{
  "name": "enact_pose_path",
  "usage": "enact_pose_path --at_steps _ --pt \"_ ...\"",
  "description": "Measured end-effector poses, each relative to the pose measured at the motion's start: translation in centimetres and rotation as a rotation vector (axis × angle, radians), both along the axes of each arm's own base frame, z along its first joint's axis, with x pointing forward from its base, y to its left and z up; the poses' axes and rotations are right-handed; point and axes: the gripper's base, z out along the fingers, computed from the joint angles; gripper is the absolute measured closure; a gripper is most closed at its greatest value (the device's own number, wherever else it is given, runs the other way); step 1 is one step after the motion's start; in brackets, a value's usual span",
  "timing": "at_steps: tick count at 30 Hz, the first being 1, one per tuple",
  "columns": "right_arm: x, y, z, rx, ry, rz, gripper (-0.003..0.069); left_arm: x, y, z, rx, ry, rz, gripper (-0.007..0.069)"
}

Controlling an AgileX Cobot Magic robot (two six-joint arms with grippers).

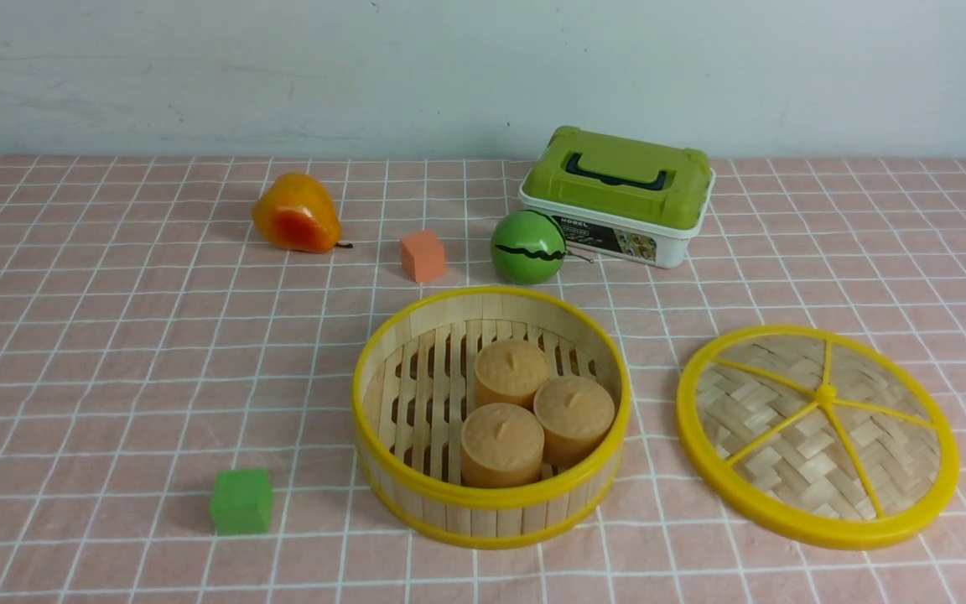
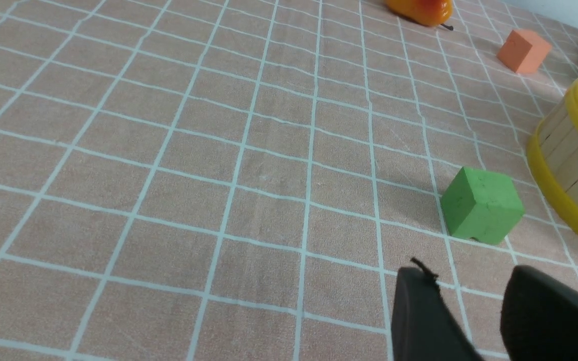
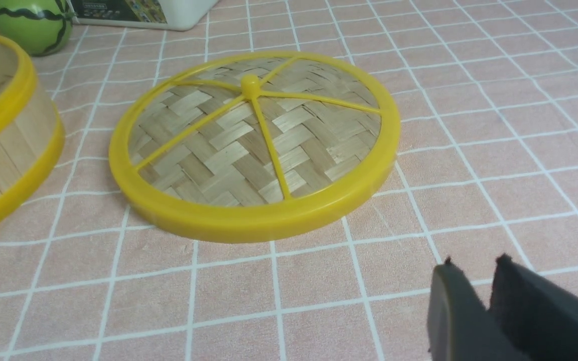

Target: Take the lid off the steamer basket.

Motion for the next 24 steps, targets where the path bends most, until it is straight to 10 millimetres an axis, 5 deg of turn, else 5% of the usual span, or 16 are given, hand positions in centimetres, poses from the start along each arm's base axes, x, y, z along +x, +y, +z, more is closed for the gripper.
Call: enact_pose_path --at_steps 24 --pt "0.00 0.00 0.00 0.000 0.000 0.000 0.0546 0.00 -0.02 0.00 -0.006 0.000 0.000 0.0386"
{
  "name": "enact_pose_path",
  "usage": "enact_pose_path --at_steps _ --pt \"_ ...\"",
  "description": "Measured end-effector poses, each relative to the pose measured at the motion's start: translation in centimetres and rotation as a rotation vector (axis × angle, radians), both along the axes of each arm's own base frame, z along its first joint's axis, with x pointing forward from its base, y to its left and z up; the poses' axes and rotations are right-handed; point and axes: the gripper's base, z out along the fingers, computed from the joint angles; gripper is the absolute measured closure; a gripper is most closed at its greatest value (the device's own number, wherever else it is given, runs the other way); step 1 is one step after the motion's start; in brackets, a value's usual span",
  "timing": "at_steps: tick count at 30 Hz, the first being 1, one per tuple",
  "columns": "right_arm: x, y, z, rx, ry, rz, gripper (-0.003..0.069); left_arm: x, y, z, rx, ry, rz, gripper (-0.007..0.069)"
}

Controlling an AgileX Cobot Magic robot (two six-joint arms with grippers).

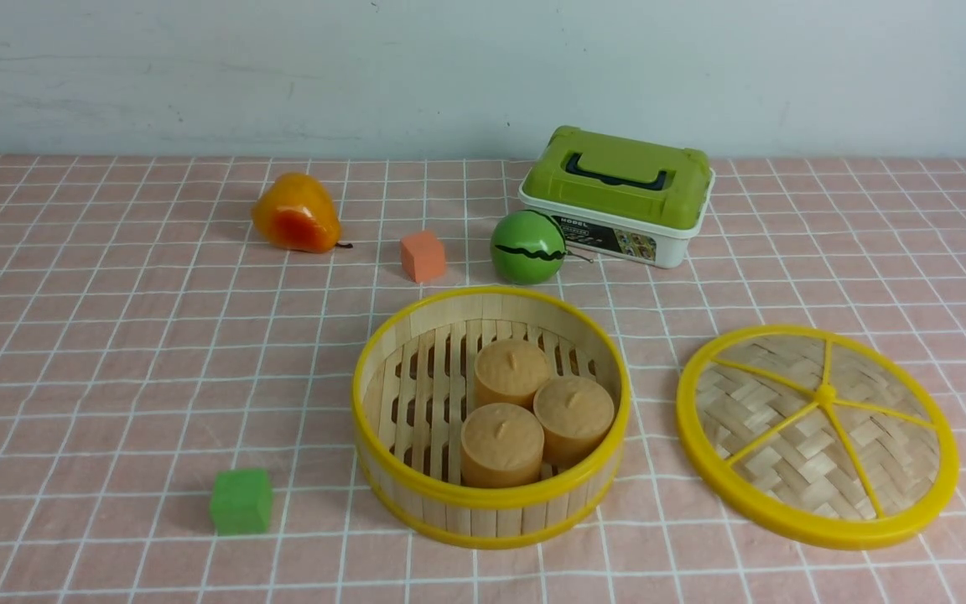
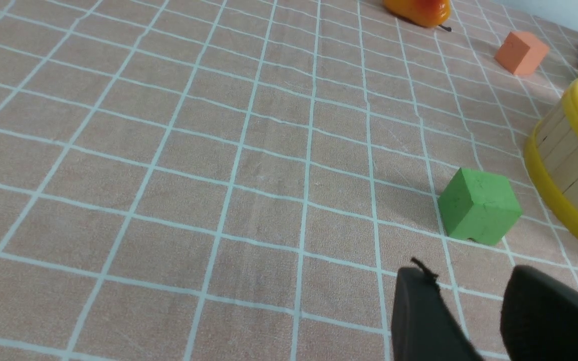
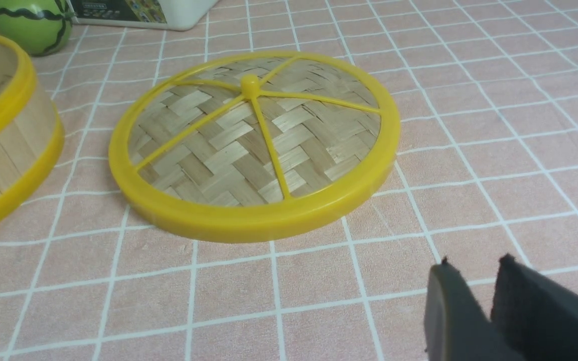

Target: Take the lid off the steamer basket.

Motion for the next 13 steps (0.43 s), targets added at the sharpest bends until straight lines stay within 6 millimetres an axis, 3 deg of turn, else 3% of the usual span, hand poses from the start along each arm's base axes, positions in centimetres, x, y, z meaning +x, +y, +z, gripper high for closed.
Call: enact_pose_path --at_steps 13 --pt "0.00 0.00 0.00 0.000 0.000 0.000 0.0540 0.00 0.00 0.00 0.000 0.000 0.000 0.0386"
